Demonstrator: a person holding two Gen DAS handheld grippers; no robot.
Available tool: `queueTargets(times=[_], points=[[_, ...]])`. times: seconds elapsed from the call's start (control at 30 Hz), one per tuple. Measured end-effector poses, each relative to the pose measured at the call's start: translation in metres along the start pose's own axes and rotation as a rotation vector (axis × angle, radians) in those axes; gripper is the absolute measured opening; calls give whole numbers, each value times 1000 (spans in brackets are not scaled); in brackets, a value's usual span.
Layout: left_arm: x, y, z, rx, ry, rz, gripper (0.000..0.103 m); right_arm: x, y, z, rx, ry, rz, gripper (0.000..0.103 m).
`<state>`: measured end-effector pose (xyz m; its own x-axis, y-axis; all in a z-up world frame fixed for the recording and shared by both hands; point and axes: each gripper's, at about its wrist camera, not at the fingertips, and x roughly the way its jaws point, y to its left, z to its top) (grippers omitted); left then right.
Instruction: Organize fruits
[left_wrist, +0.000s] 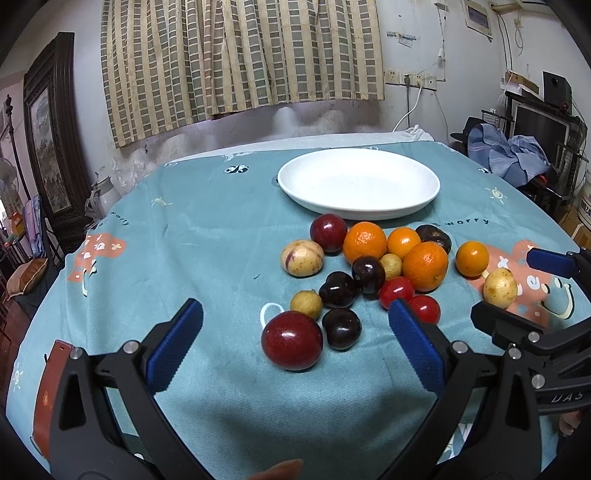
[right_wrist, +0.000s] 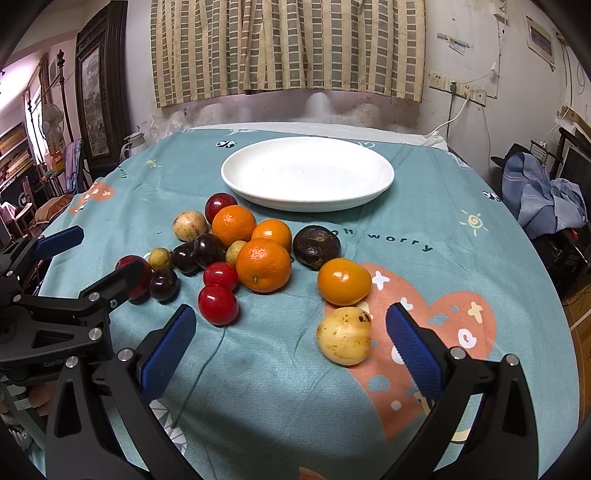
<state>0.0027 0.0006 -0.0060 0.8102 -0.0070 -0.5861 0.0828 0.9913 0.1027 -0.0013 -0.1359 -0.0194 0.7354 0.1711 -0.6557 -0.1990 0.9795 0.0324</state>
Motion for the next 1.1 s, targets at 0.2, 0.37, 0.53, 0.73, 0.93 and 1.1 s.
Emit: queueTargets(times=[0.2, 0.37, 0.53, 0.73, 0.93, 1.1], points=[[1, 2, -1, 0, 2, 13, 101, -1, 2, 0, 0, 0, 1, 102], [-1, 2, 0, 0, -2, 21, 101, -1, 2, 0, 1, -1, 2, 102], [-2, 1, 1, 4, -6, 25, 101, 1, 4, 0, 0, 2, 2, 102], [-2, 1, 1, 4, -6, 24, 101, -1, 5, 1, 1, 2, 3, 102], [-2, 1, 1, 3, -5, 25, 101, 3, 5, -5, -2, 5, 9, 102], [-2, 1, 1, 4, -6, 24, 101, 3, 5, -5, -2, 5, 8, 102]])
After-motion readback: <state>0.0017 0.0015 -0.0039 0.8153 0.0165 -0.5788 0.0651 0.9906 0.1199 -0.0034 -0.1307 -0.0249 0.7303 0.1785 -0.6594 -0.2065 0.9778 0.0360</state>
